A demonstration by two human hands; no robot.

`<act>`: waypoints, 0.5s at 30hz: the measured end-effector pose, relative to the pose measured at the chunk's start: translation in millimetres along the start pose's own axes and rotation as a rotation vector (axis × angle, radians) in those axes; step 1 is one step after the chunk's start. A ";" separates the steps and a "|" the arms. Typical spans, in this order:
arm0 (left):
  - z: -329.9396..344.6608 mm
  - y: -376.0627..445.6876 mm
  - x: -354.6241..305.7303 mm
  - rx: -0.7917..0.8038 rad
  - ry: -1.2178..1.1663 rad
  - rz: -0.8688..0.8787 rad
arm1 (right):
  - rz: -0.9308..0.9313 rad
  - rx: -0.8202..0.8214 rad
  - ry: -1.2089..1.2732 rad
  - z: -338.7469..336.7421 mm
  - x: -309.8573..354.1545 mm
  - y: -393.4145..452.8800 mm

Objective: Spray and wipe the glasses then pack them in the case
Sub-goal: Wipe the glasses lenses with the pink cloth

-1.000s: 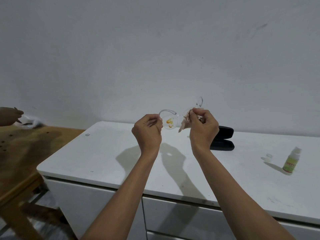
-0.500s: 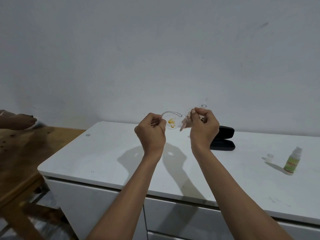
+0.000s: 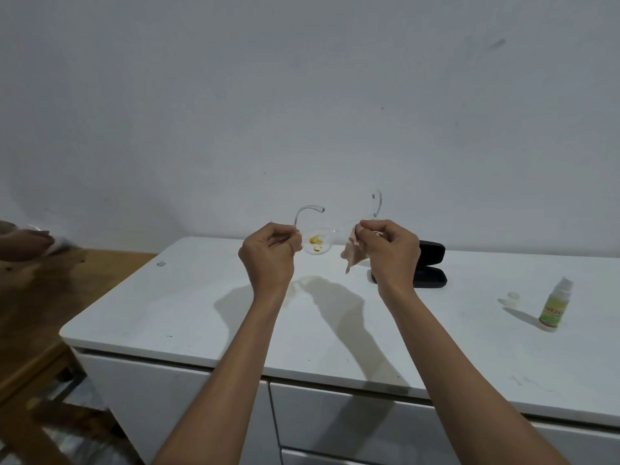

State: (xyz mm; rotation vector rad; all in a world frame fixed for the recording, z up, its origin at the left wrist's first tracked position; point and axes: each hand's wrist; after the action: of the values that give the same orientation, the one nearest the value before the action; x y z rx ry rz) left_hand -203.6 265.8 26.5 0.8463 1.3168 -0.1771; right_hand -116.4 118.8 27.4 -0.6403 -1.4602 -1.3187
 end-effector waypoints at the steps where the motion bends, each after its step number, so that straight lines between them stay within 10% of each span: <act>1: -0.9 -1.1 -0.3 0.017 -0.007 0.004 | -0.016 -0.044 0.046 1.9 0.5 -1.3; 8: 8.6 -9.4 -10.1 0.019 -0.007 0.102 | -0.064 -0.336 0.165 24.3 -0.3 8.8; 15: 14.4 -12.2 -8.4 0.000 -0.019 0.135 | 0.030 -0.101 0.061 19.4 -0.7 20.1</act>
State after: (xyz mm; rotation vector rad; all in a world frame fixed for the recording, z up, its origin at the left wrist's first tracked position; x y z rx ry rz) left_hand -201.6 245.3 28.7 0.9281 1.2368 -0.0788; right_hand -104.8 142.3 37.0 -0.6791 -1.3364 -1.3832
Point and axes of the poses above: each hand's wrist, its own y-axis towards the middle knuckle, its own z-axis out of the palm, x = y × z, and after that the axes turned 11 degrees about x, right-handed
